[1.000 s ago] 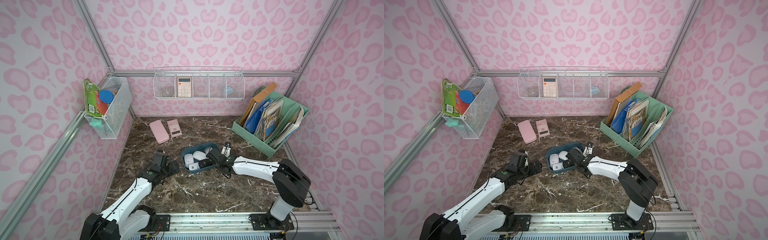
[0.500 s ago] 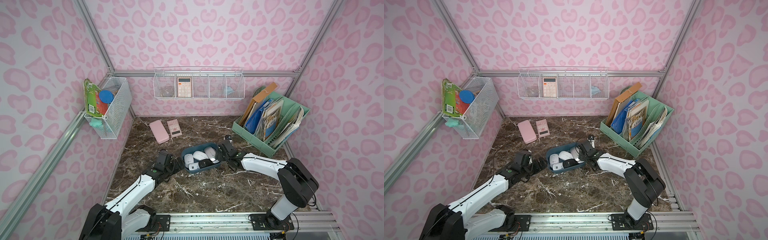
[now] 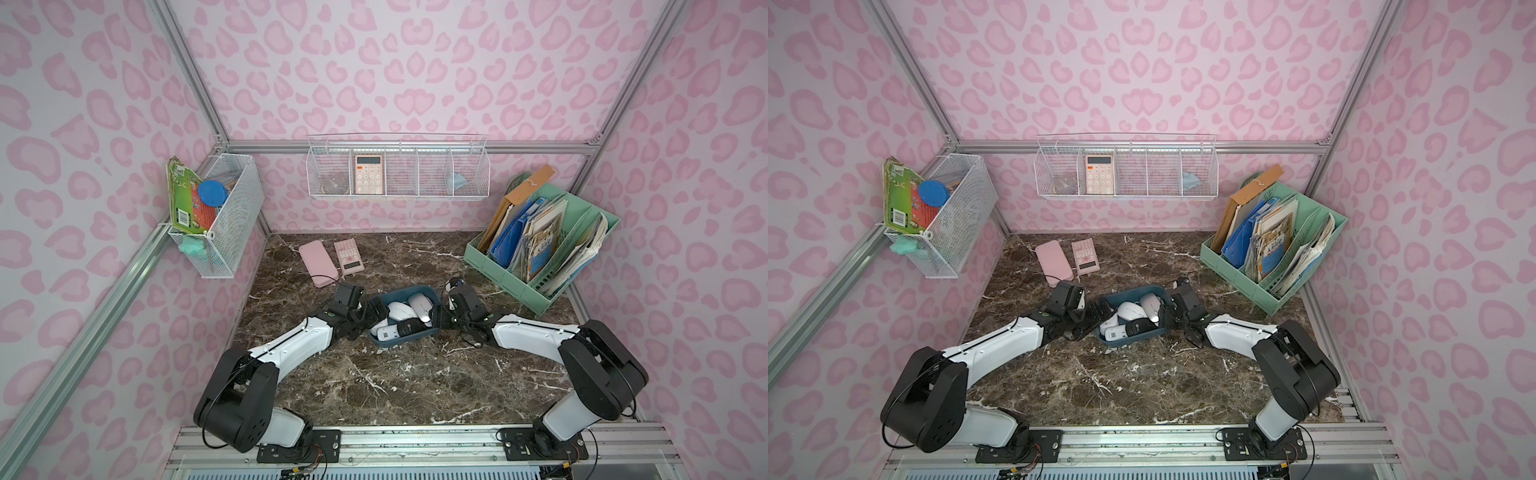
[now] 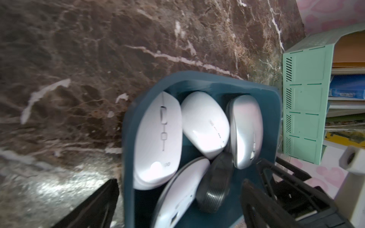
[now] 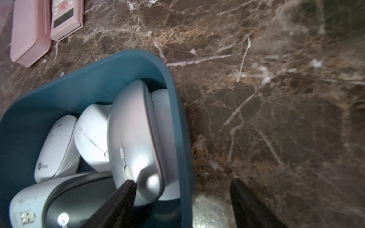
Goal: Take out the mouse from the storage box
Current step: Move the storage box to the center of the board, then pick up the mouse from the storage box.
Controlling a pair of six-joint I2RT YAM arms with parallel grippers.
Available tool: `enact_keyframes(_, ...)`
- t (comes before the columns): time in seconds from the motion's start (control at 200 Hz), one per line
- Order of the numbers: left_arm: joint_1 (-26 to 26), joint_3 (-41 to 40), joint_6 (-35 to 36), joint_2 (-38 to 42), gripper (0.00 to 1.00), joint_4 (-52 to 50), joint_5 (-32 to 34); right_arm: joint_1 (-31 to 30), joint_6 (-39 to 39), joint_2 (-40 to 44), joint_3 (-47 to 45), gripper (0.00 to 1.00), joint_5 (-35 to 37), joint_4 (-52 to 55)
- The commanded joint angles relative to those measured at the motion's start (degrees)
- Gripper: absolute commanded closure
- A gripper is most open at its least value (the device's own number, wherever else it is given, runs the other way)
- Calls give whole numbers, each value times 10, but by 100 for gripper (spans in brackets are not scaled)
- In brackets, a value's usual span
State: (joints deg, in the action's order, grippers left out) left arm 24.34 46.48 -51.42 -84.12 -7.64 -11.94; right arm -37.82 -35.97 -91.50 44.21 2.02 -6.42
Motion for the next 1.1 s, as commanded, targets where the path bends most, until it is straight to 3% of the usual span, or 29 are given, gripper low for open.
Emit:
enact_keyframes(0.0, 12, 34, 11, -30, 1, -6, -9, 3, -2, 15, -21, 23, -31, -46)
enact_keyframes(0.15, 24, 78, 11, -80, 2, -5, -14, 1, -9, 37, -56, 32, -77, -94)
enact_keyframes(0.265, 28, 110, 14, -115, 2, -4, -23, -7, -13, 44, -58, 35, -68, -81)
enact_keyframes(0.5, 30, 147, 65, -144, 2, -14, -26, -11, -42, 97, -112, 34, -62, -96)
enact_keyframes(0.66, 30, 143, 76, -142, 2, -17, -31, 6, -50, 115, -116, 29, -29, -50)
enact_keyframes(0.835, 14, 54, 74, -35, 1, -52, 83, 58, -42, 138, -85, 27, -19, 49)
enact_keyframes(1.095, 20, -57, 107, 218, 1, -193, 254, 16, 27, 160, 7, 28, 75, 172)
